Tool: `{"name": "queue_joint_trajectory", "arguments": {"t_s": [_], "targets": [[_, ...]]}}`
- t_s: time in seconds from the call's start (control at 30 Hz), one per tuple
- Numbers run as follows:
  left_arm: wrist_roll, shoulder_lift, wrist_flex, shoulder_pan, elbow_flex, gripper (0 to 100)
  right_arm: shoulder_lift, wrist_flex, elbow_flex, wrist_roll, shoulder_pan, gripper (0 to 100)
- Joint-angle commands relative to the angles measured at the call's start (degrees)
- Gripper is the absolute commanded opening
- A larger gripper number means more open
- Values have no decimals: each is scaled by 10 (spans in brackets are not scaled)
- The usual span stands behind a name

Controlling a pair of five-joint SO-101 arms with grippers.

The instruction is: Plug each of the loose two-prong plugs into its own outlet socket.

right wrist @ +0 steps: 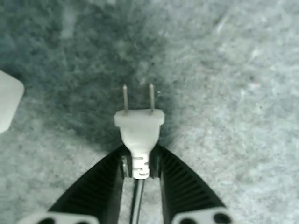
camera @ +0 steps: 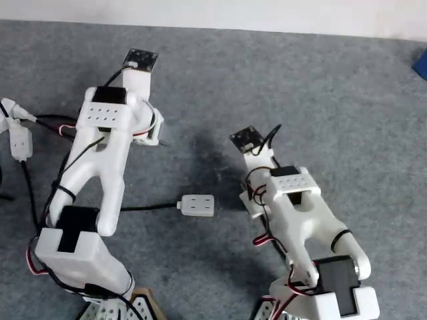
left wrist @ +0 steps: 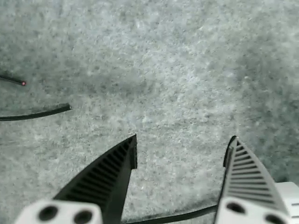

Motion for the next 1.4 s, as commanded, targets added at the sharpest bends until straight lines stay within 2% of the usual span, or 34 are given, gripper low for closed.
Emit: {"name": "queue_joint_trajectory", "arguments": {"t_s": [0.0, 0.1, 0.27, 0.37, 0.5, 0.7, 0.87, 0.97, 1.03, 1.2, 1.37], "targets": [[-7, -28, 5, 9, -3, 309, 5, -9, 2, -4, 10, 174], [-7, -28, 5, 9, -3, 309, 4, -9, 0, -4, 9, 231], [-7, -28, 6, 9, -3, 309, 4, -9, 0, -5, 8, 231], [-7, -28, 6, 8, -3, 309, 4, -9, 1, -6, 8, 170], [-7, -28, 6, 7, -3, 309, 4, -7, 1, -8, 8, 0], [-7, -28, 6, 7, -3, 309, 3, -5, 1, -8, 8, 6], [-12, -28, 19, 14, -4, 309, -9, 51, -34, -23, 7, 6], [-86, -39, 50, 48, -2, 309, -30, 103, -88, -41, -7, 6], [-100, -79, 50, 65, 31, 309, -59, 122, -116, -55, -33, 6], [-122, -300, -86, 69, 225, 311, -152, 78, -131, -100, -98, 6], [-130, -524, -189, 80, 415, 312, -153, 42, -131, -129, -145, 6]]}}
